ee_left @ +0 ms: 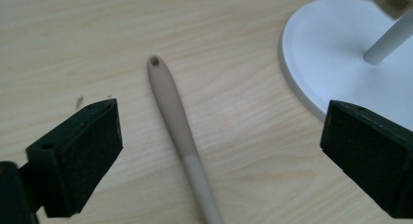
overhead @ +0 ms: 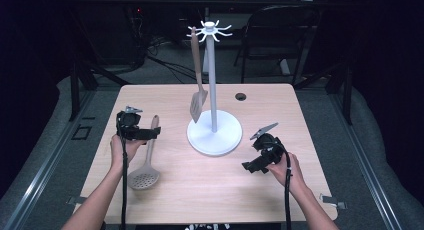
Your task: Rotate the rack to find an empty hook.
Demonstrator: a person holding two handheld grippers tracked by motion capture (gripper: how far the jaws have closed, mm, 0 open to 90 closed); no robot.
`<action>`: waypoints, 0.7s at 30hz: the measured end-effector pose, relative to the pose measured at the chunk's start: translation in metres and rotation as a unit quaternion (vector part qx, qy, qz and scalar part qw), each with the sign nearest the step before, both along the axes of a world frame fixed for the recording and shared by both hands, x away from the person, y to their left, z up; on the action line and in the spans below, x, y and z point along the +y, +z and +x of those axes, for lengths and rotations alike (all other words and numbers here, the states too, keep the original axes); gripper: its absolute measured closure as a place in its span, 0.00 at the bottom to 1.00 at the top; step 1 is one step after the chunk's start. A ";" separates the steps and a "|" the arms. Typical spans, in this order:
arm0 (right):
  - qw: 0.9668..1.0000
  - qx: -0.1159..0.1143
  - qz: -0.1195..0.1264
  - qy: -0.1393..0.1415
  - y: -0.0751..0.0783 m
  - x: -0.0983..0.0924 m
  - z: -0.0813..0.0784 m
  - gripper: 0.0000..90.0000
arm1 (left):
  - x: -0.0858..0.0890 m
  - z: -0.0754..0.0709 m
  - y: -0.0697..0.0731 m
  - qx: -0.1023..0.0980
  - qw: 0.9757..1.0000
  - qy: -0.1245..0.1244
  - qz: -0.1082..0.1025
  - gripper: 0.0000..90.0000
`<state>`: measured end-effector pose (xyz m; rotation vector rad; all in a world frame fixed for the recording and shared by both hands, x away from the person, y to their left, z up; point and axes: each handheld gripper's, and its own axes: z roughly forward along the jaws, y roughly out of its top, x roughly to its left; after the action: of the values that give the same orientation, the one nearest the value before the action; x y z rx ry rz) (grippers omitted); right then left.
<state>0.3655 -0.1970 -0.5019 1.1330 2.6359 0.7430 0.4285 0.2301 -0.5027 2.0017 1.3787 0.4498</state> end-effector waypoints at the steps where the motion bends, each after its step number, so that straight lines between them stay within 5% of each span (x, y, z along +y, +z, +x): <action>1: 1.000 -0.001 0.004 0.001 0.000 0.001 0.000 0.00 | 0.000 0.000 -0.002 0.004 1.000 -0.004 0.007 0.09; 7: 1.000 0.002 0.000 0.001 -0.002 0.001 0.001 0.00 | -0.006 0.004 -0.019 0.041 0.998 -0.008 0.038 0.32; 15: 1.000 0.001 -0.005 0.000 -0.002 0.001 0.001 0.01 | -0.008 0.010 -0.040 0.091 0.992 -0.011 0.083 0.51; 21: 1.000 0.000 -0.006 0.001 -0.002 0.001 0.001 0.01 | -0.004 0.015 -0.048 0.108 0.990 -0.012 0.089 0.64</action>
<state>0.3662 -0.1960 -0.5038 1.1282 2.6388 0.7276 0.4434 0.2258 -0.5509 2.2651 1.4868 0.3646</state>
